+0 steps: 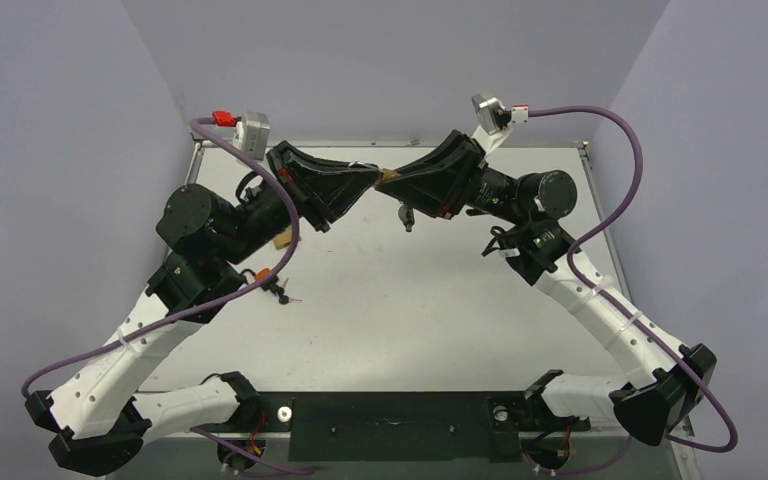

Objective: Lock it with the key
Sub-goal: Lock the lock.

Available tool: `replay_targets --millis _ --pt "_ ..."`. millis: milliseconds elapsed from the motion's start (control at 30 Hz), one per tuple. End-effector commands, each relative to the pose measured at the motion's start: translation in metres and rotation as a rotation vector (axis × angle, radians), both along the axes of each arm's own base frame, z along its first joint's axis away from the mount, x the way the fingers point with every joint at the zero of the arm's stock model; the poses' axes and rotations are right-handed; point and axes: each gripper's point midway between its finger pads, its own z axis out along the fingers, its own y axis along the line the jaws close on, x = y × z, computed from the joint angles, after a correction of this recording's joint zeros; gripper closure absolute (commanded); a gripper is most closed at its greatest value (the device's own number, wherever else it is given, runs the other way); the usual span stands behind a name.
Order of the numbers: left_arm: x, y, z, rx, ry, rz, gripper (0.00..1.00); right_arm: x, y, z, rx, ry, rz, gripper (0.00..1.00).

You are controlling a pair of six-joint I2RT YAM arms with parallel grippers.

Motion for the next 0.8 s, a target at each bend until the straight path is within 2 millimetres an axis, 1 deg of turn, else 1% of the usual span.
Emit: replay_targets --millis 0,33,67,100,200,233,300,400,433,467,500,667,700,733,767 --pt "0.007 -0.017 -0.078 0.210 0.181 -0.025 1.00 0.009 -0.014 0.021 0.097 -0.052 -0.135 0.79" --pt "0.011 -0.011 -0.071 0.188 0.169 -0.004 1.00 0.010 -0.015 0.017 0.087 -0.052 -0.140 0.70" --pt "0.013 -0.008 -0.067 0.175 0.167 0.005 1.00 0.011 -0.017 0.010 0.076 -0.046 -0.147 0.66" --pt "0.016 -0.003 -0.060 0.159 0.157 0.021 1.00 0.011 -0.018 0.006 0.070 -0.047 -0.149 0.58" --pt "0.020 0.004 -0.051 0.144 0.145 0.027 1.00 0.010 -0.025 -0.011 0.043 -0.044 -0.154 0.45" --pt "0.021 0.008 -0.046 0.140 0.137 0.034 1.00 0.008 -0.030 -0.012 0.042 -0.052 -0.160 0.44" --pt "0.023 0.015 -0.041 0.139 0.129 0.039 1.00 0.010 -0.035 -0.027 0.018 -0.037 -0.170 0.41" --pt "0.022 0.021 -0.034 0.136 0.115 0.017 1.00 0.015 -0.045 -0.042 -0.011 -0.034 -0.195 0.37" --pt "0.015 0.020 -0.030 0.138 0.099 -0.020 1.00 0.019 -0.048 -0.050 -0.026 -0.028 -0.205 0.36" --pt "0.013 0.020 -0.027 0.143 0.092 -0.033 1.00 0.021 -0.050 -0.054 -0.035 -0.025 -0.207 0.35" --pt "0.008 0.018 -0.028 0.154 0.083 -0.063 1.00 0.023 -0.051 -0.059 -0.049 -0.024 -0.204 0.35" --pt "-0.009 0.012 -0.027 0.185 0.054 -0.172 1.00 0.016 -0.044 -0.065 -0.094 -0.069 -0.175 0.35" --pt "-0.011 0.011 -0.027 0.186 0.052 -0.183 1.00 0.015 -0.042 -0.063 -0.112 -0.066 -0.175 0.37" --pt "-0.013 0.010 -0.028 0.189 0.051 -0.200 1.00 0.015 -0.038 -0.067 -0.136 -0.091 -0.181 0.38" --pt "-0.014 0.009 -0.027 0.188 0.050 -0.208 1.00 0.015 -0.036 -0.070 -0.165 -0.076 -0.183 0.41"
